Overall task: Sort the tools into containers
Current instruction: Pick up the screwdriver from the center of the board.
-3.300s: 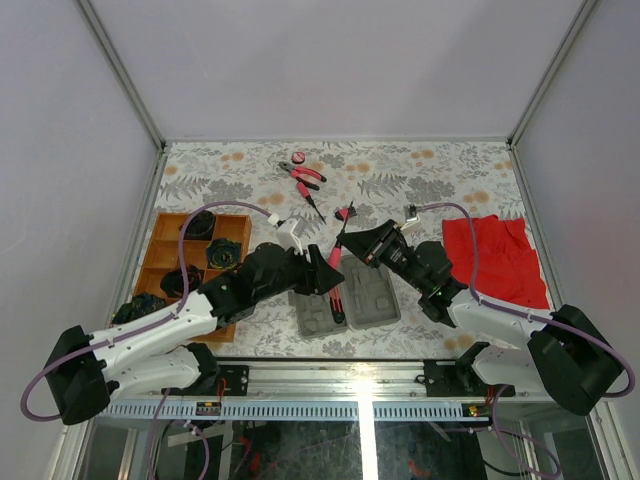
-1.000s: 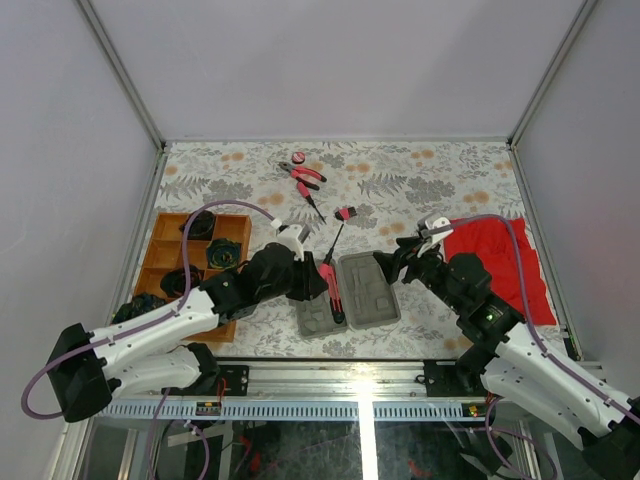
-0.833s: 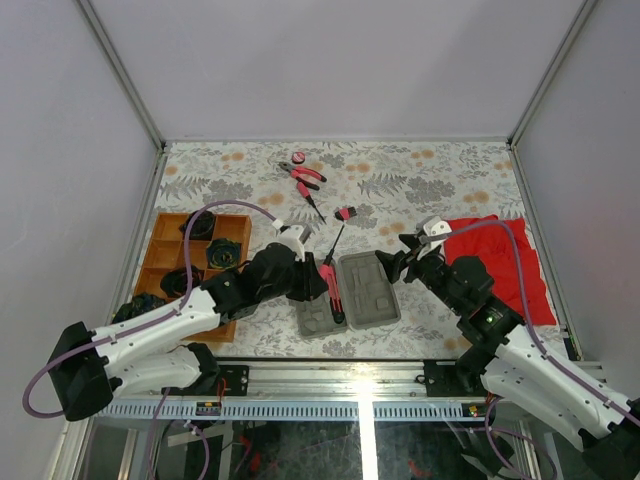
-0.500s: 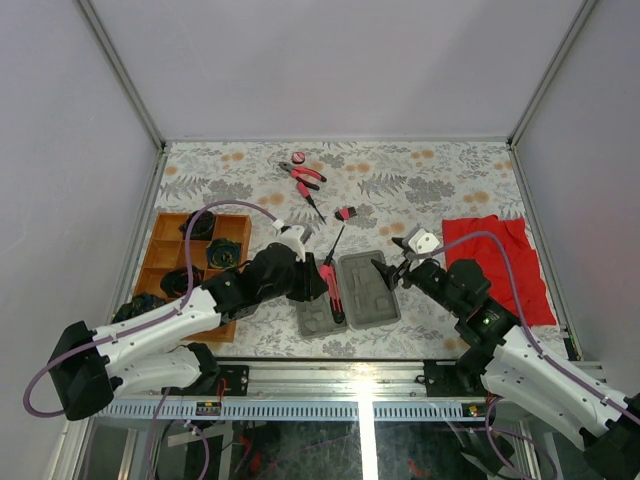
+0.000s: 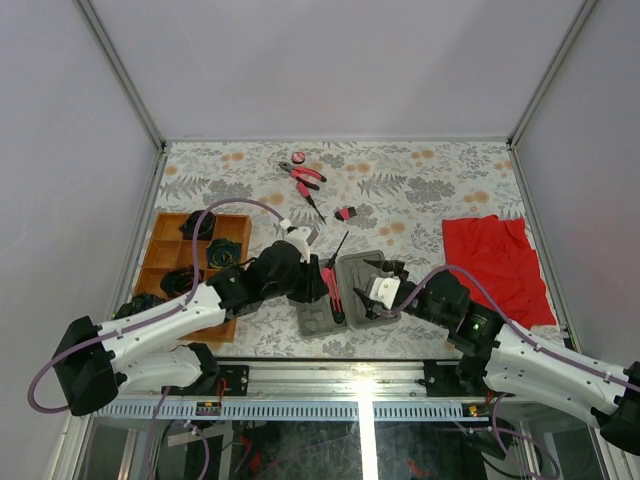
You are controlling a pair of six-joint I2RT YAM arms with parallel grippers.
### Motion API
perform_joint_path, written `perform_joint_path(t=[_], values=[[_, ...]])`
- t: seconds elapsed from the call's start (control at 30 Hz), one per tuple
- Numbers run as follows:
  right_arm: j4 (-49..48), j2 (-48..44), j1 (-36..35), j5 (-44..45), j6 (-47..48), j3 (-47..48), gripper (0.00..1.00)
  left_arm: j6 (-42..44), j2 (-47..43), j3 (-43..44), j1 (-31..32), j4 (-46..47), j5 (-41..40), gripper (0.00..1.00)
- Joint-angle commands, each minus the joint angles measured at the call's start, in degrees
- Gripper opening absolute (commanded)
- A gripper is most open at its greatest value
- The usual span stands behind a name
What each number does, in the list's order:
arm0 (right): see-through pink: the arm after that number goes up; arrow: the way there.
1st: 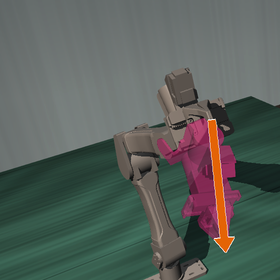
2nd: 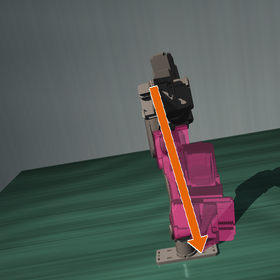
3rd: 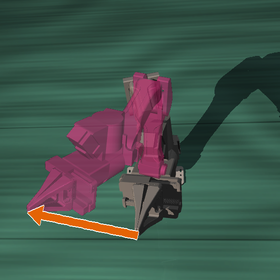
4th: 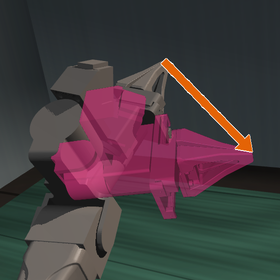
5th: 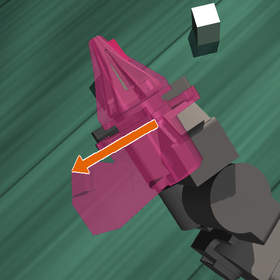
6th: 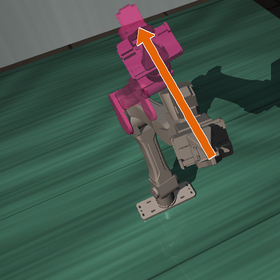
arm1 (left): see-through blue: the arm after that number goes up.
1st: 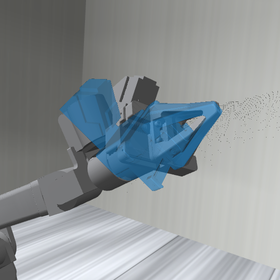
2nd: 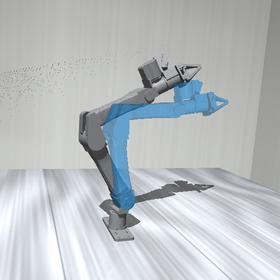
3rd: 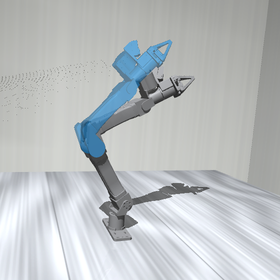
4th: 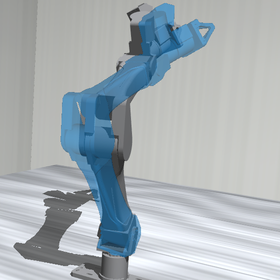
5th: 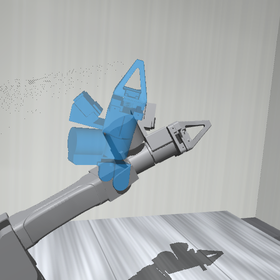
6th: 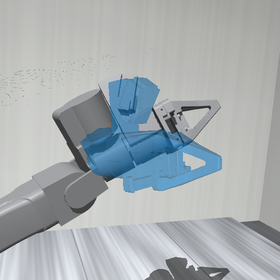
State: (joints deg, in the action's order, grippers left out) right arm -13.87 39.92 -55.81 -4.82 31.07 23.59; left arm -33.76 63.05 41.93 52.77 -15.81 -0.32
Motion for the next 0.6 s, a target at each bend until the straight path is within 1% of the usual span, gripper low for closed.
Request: perform_joint_path(t=[0.0, 0.13, 0.27, 0.57], values=[[6.29, 0.55, -0.45, -4.86, 9.08, 4.07, 0.71, 4.57, 1.37, 4.3, 0.04, -2.91, 2.0, 0.0], [12.1, 1.43, -0.4, -6.71, 12.58, 6.1, 0.71, 7.76, 2.82, 6.35, 0.1, -5.29, 4.72, 0.0], [15.35, 4.38, -0.49, -8.93, 13.73, 8.48, 0.7, 10.61, 3.7, 7.64, 0.05, -6.05, 9.03, 0.0], [14.67, 9.3, -1.21, -12.63, 15.96, 10.57, 0.67, 14.47, 7.26, 10.09, 1.11, -8.78, 14.61, 0.0]])
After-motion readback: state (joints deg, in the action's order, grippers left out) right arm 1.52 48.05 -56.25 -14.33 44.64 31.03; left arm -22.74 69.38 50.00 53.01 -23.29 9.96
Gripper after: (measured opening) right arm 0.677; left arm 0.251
